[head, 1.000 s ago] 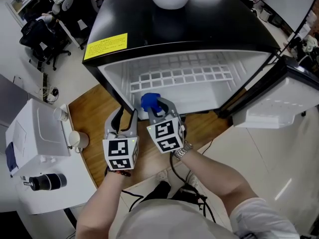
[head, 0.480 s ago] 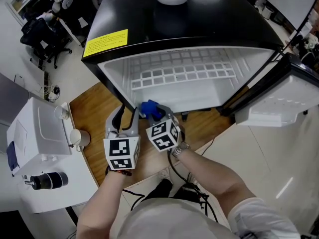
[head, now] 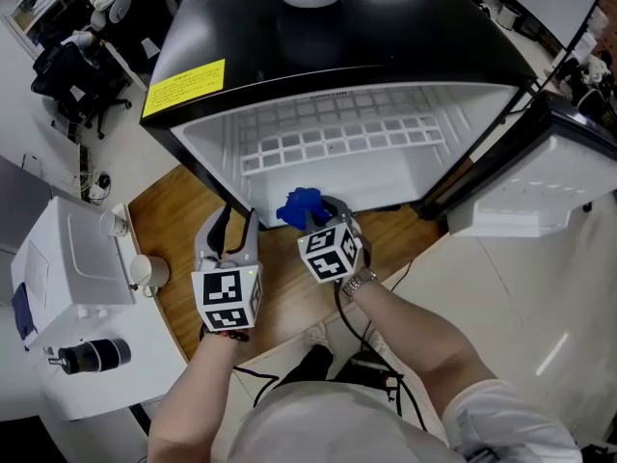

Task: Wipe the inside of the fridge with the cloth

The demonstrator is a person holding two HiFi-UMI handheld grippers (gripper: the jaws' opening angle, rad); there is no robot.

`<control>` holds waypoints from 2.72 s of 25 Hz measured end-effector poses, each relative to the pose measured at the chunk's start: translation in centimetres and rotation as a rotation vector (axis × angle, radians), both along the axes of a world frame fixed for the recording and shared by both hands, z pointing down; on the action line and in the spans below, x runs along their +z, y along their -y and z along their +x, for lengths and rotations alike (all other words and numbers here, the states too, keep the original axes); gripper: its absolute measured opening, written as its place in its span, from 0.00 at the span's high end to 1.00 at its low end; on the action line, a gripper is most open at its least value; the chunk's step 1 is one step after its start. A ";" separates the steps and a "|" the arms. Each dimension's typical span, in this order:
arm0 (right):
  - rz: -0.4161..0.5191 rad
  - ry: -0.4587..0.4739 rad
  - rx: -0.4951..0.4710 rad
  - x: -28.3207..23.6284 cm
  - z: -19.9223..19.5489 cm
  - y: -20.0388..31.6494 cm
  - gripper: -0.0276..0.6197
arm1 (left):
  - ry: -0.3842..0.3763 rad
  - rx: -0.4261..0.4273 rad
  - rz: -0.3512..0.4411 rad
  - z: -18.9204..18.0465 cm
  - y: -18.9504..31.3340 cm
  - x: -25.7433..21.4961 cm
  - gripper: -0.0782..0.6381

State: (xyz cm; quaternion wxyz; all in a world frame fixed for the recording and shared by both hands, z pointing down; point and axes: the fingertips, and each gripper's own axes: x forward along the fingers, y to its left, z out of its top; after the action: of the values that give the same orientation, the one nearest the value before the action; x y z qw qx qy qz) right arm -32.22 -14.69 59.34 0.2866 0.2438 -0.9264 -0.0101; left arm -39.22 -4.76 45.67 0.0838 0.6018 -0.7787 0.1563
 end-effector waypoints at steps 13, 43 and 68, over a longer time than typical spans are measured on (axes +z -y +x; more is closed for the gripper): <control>0.022 -0.021 0.120 0.1 5.6 4.9 0.85 | -0.013 -0.013 -0.014 0.2 -0.5 0.4 0.66; 0.009 -0.086 0.388 0.4 17.0 12.9 0.85 | 0.003 0.158 -0.017 8.8 4.5 -0.9 0.69; -0.205 0.310 -0.366 -15.4 14.8 0.4 0.85 | 0.016 0.818 -0.177 20.3 8.4 0.1 0.50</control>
State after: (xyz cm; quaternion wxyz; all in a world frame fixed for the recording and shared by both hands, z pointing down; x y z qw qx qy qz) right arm -17.43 -15.12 43.98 0.1576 0.0405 -0.9842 0.0696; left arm -18.89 -13.18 45.76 0.0604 0.8507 -0.4596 0.2478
